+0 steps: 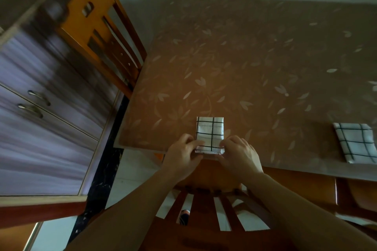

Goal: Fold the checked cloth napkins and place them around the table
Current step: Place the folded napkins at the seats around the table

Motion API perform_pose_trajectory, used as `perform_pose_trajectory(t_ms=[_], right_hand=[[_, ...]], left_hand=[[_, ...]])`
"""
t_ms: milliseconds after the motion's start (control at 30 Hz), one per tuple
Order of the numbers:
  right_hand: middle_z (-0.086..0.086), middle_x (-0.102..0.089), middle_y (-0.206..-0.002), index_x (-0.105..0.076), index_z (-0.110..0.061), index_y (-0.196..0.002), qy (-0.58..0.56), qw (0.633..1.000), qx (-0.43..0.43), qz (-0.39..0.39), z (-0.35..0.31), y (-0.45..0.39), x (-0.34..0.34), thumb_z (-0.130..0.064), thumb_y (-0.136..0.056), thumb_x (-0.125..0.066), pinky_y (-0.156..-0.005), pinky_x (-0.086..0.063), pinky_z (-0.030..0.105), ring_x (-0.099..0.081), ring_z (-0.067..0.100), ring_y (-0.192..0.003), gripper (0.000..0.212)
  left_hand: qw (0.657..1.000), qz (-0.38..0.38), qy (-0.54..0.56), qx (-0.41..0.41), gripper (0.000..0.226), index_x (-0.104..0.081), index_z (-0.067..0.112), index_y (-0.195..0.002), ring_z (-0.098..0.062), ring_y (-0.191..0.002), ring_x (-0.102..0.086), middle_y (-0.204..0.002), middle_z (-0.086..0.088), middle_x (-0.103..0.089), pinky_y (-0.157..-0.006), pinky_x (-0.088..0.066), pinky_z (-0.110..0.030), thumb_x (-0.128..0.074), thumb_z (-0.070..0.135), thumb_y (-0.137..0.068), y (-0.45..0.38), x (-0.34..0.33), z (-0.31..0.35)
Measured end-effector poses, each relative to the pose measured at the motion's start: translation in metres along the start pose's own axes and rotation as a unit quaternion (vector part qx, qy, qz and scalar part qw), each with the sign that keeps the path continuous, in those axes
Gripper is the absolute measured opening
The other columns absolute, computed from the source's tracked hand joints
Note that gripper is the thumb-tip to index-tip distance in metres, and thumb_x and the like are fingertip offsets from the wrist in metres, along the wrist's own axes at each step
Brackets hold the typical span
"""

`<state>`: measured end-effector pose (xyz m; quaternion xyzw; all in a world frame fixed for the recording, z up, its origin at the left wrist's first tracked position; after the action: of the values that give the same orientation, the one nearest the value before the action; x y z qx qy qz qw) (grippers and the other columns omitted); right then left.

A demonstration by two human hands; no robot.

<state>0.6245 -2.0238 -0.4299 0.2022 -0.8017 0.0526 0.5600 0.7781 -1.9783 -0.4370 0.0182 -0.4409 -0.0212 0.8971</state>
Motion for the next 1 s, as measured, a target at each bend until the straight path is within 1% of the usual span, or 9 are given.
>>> perform_pose_trajectory(t_ms=[67, 233, 367, 467, 567, 667, 733, 833, 1000], right_hand=[[-0.013, -0.055, -0.116, -0.060, -0.030, -0.113, -0.001, 1.000, -0.012, -0.017, 0.003, 0.003, 0.015, -0.052, -0.082, -0.065, -0.096, -0.042, 0.031, -0.051, 0.010, -0.110, 0.037], [-0.004, -0.054, -0.128, -0.054, -0.028, -0.127, -0.013, 0.998, -0.056, 0.018, 0.031, 0.020, 0.079, -0.045, -0.086, -0.061, -0.100, -0.042, 0.037, -0.051, 0.018, -0.118, 0.045], [-0.006, -0.054, -0.128, -0.051, -0.032, -0.126, 0.020, 0.997, -0.066, 0.042, 0.072, 0.054, 0.130, -0.052, -0.084, -0.059, -0.098, -0.042, 0.036, -0.052, 0.017, -0.118, 0.047], [-0.004, -0.054, -0.127, -0.051, -0.033, -0.123, 0.013, 0.994, -0.082, 0.071, 0.121, 0.095, 0.166, -0.053, -0.086, -0.054, -0.096, -0.043, 0.039, -0.053, 0.019, -0.115, 0.041], [-0.002, -0.056, -0.126, -0.051, -0.030, -0.121, 0.011, 0.991, -0.098, 0.086, 0.176, 0.145, 0.200, -0.050, -0.087, -0.052, -0.094, -0.044, 0.043, -0.054, 0.023, -0.114, 0.040], [-0.004, -0.053, -0.135, -0.047, -0.031, -0.133, 0.033, 0.985, -0.135, 0.100, 0.237, 0.188, 0.231, -0.052, -0.087, -0.051, -0.099, -0.041, 0.043, -0.050, 0.022, -0.122, 0.050], [-0.005, -0.053, -0.132, -0.045, -0.036, -0.130, 0.037, 0.982, -0.161, 0.096, 0.274, 0.207, 0.247, -0.051, -0.088, -0.048, -0.098, -0.041, 0.042, -0.051, 0.020, -0.119, 0.044], [-0.004, -0.053, -0.130, -0.048, -0.034, -0.124, 0.044, 0.975, -0.198, 0.095, 0.314, 0.223, 0.269, -0.052, -0.090, -0.048, -0.099, -0.042, 0.041, -0.052, 0.019, -0.118, 0.039], [-0.004, -0.052, -0.135, -0.048, -0.035, -0.130, 0.025, 0.967, -0.235, 0.100, 0.354, 0.229, 0.273, -0.052, -0.092, -0.044, -0.101, -0.040, 0.040, -0.050, 0.020, -0.122, 0.042]], left_hand=[[1.000, -0.002, -0.007, 0.001, 0.053, -0.054, 0.027, -0.134, -0.004, -0.100, -0.052, -0.120, 0.007, -0.050, -0.086, -0.048, -0.020, -0.065, 0.041, -0.084, 0.000, 0.007, 0.007], [0.999, 0.043, -0.029, -0.002, 0.059, -0.050, 0.023, -0.136, -0.011, -0.114, -0.050, -0.127, 0.004, -0.051, -0.094, -0.045, -0.029, -0.064, 0.042, -0.083, -0.009, 0.036, 0.049], [0.996, 0.055, -0.061, -0.018, 0.065, -0.050, 0.023, -0.138, -0.016, -0.123, -0.048, -0.134, 0.004, -0.052, -0.100, -0.043, -0.034, -0.060, 0.050, -0.080, -0.011, 0.038, 0.114], [0.991, 0.064, -0.116, -0.017, 0.069, -0.050, 0.028, -0.137, -0.018, -0.126, -0.048, -0.136, 0.005, -0.050, -0.102, -0.041, -0.034, -0.047, 0.064, -0.078, -0.004, 0.023, 0.175], [0.987, 0.029, -0.157, -0.006, 0.068, -0.042, 0.032, -0.142, -0.017, -0.133, -0.040, -0.144, 0.005, -0.041, -0.106, -0.035, -0.034, -0.057, 0.061, -0.083, 0.006, -0.008, 0.234], [0.983, 0.010, -0.186, -0.007, 0.071, -0.038, 0.032, -0.145, -0.020, -0.137, -0.034, -0.150, 0.004, -0.037, -0.110, -0.032, -0.037, -0.056, 0.062, -0.082, 0.010, -0.031, 0.291], [0.979, -0.007, -0.202, -0.004, 0.073, -0.035, 0.033, -0.146, -0.021, -0.139, -0.032, -0.153, 0.005, -0.032, -0.110, -0.032, -0.042, -0.053, 0.064, -0.083, 0.008, -0.044, 0.321], [0.977, -0.014, -0.212, 0.003, 0.074, -0.034, 0.032, -0.147, -0.022, -0.140, -0.032, -0.154, 0.004, -0.032, -0.111, -0.032, -0.043, -0.052, 0.065, -0.083, -0.003, -0.059, 0.344], [0.980, -0.040, -0.194, 0.009, 0.070, -0.037, 0.028, -0.147, -0.022, -0.139, -0.036, -0.152, 0.002, -0.037, -0.111, -0.034, -0.040, -0.052, 0.061, -0.087, -0.032, -0.101, 0.355]])
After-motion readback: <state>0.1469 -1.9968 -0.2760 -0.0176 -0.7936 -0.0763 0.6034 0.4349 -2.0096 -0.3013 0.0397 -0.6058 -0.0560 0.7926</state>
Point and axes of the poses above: each hand's wrist, its own y-axis away from the middle knuckle, its own x-axis out of the back of the hand, z = x × y, the point moved 10 cm from there along -y, towards the middle knuckle
